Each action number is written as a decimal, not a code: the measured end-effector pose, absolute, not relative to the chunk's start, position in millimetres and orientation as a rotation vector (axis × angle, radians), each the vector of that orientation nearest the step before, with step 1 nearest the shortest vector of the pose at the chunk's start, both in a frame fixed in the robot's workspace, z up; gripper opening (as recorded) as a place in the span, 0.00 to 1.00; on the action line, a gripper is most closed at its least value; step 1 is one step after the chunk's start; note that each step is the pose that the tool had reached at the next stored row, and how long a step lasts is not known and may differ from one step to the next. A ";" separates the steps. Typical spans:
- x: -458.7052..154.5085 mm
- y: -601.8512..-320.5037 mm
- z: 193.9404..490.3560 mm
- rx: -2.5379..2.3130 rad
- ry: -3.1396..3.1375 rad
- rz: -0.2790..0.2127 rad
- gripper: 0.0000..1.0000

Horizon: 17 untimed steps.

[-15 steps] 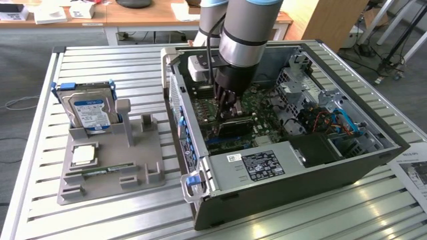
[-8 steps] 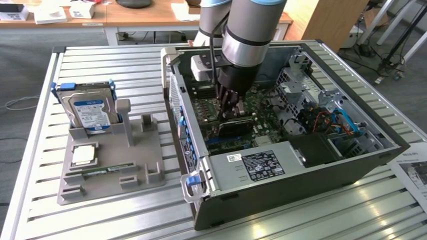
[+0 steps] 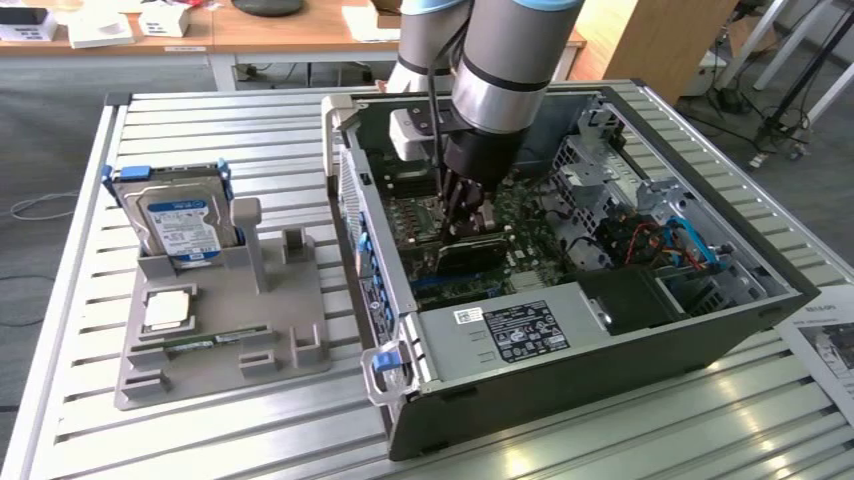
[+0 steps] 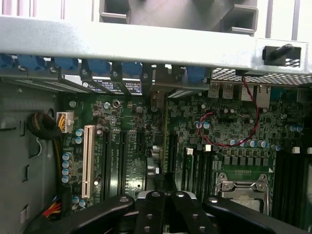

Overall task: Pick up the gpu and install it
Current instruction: 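Press down on the gpu until it lock into place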

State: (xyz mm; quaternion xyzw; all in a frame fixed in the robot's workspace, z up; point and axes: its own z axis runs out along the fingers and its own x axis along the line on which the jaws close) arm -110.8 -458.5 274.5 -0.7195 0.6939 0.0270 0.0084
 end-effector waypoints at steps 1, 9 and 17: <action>-110.9 -458.5 274.5 -2.248 2.168 0.085 0.11; -111.1 -454.7 273.8 -2.248 2.168 0.084 0.11; -118.7 -452.3 270.8 -2.246 2.166 0.079 0.11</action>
